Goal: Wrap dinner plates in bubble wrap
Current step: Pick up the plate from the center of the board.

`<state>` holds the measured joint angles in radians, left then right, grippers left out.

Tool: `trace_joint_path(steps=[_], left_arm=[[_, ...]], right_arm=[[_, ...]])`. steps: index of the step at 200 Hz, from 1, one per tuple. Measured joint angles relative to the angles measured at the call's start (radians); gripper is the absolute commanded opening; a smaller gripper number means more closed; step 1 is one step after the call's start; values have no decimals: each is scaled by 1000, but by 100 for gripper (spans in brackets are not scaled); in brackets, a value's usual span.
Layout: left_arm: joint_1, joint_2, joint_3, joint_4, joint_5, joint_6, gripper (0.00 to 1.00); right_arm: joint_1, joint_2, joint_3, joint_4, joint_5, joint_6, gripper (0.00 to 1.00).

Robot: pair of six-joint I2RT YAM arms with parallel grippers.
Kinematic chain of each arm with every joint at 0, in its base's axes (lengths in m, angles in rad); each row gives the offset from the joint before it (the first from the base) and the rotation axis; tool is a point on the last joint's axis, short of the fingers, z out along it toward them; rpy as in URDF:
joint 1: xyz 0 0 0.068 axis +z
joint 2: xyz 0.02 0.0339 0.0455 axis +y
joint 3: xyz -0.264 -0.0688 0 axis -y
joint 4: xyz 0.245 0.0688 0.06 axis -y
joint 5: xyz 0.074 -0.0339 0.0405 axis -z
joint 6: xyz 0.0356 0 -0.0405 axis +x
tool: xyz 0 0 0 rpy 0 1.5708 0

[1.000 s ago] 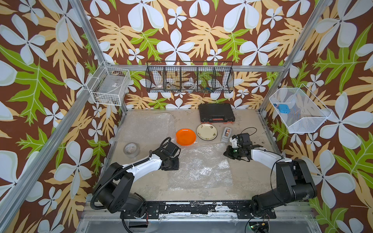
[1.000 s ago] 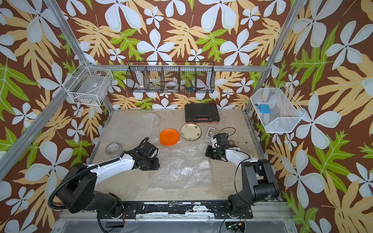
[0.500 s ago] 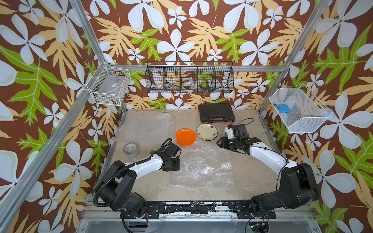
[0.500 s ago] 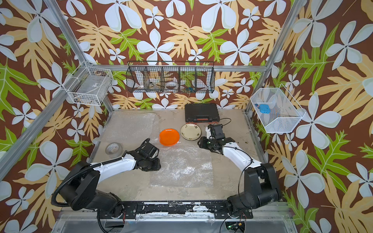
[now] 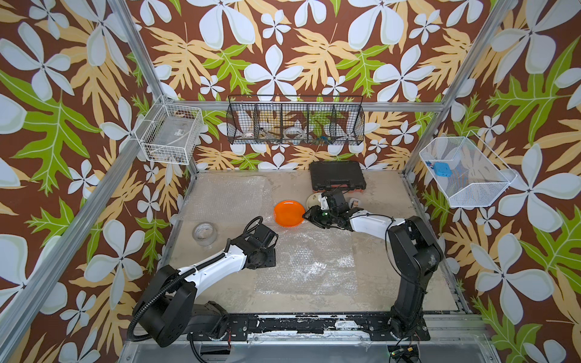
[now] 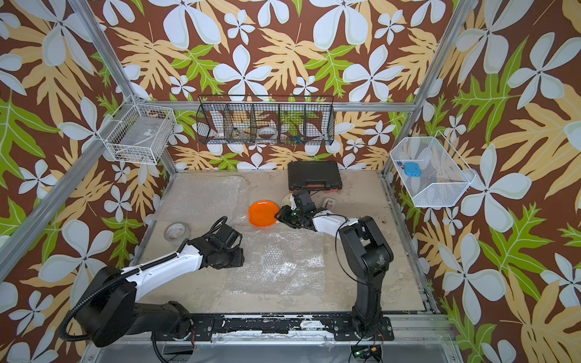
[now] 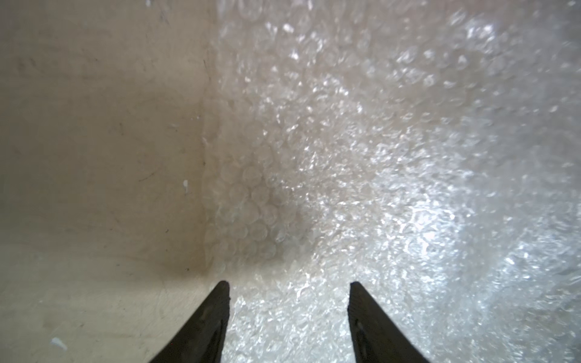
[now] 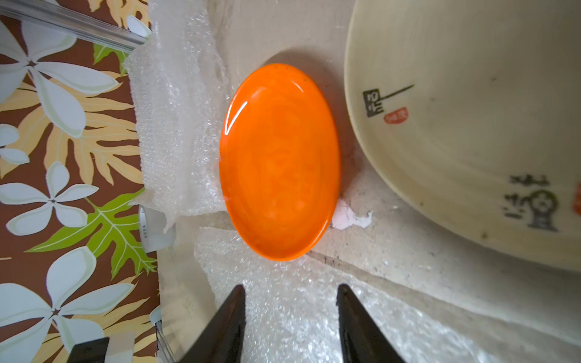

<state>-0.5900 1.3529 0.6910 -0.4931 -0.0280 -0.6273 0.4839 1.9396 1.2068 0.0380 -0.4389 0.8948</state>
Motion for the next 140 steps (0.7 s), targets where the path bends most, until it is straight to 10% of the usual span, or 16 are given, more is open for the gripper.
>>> trace_joint_path(steps=[52,140], left_arm=[[2,-5,-64,48,45,-8,61],[1,-187,-39,-19,110,-76,61]], right_arm=[[5,150,64,64,-20,71,43],[-5,124,70,64,10,79,5]])
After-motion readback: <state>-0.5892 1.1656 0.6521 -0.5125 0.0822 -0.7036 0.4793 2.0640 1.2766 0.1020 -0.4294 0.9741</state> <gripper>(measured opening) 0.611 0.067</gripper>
